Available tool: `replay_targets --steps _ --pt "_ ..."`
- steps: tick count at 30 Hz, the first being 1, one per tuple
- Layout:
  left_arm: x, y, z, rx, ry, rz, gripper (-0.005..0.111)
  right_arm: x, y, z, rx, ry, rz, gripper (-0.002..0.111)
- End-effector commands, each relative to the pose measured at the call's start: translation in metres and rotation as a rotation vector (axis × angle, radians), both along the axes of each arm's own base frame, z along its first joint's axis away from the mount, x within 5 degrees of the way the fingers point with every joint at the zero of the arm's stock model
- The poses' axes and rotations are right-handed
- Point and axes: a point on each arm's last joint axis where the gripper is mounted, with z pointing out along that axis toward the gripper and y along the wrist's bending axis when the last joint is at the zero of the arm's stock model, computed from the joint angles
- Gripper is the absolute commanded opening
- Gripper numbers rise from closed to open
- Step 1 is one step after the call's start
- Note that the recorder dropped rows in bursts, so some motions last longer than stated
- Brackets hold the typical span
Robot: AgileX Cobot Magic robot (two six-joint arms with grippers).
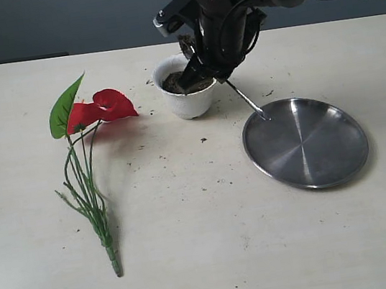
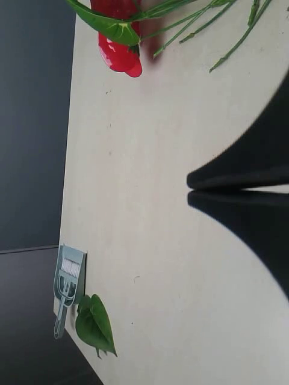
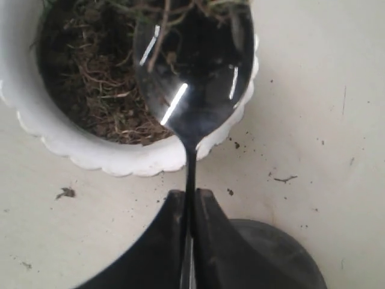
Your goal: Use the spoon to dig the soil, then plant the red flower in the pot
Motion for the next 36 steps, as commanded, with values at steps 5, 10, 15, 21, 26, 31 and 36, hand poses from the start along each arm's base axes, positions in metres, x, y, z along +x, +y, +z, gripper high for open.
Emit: replay_targets --steps 5,10,15,21,26,31,36 --pt "0.0 -0.001 -0.001 -0.008 -0.008 -0.008 0.0 0.003 0.004 0.005 -0.178 -0.086 0.358 -0.001" --pt "0.0 -0.001 -0.001 -0.008 -0.008 -0.008 0.0 0.004 0.004 0.006 -0.283 -0.114 0.549 -0.001" --pt "0.0 -0.001 -0.001 -0.008 -0.008 -0.008 0.0 0.01 0.003 0.01 -0.429 -0.189 0.748 -0.001" --pt "0.0 -0.001 -0.001 -0.008 -0.008 -0.008 0.0 0.018 0.001 0.015 -0.534 -0.274 0.794 -0.001" --pt "0.0 -0.001 -0.001 -0.008 -0.008 -0.008 0.0 0.021 0.002 0.017 -0.542 -0.313 0.809 -0.001" --pt "0.0 -0.001 -0.001 -0.008 -0.008 -0.008 0.0 0.023 0.001 0.019 -0.574 -0.335 0.822 -0.001" --pt "0.0 -0.001 -0.001 -0.008 -0.008 -0.008 0.0 0.021 0.002 0.017 -0.546 -0.319 0.812 -0.001"
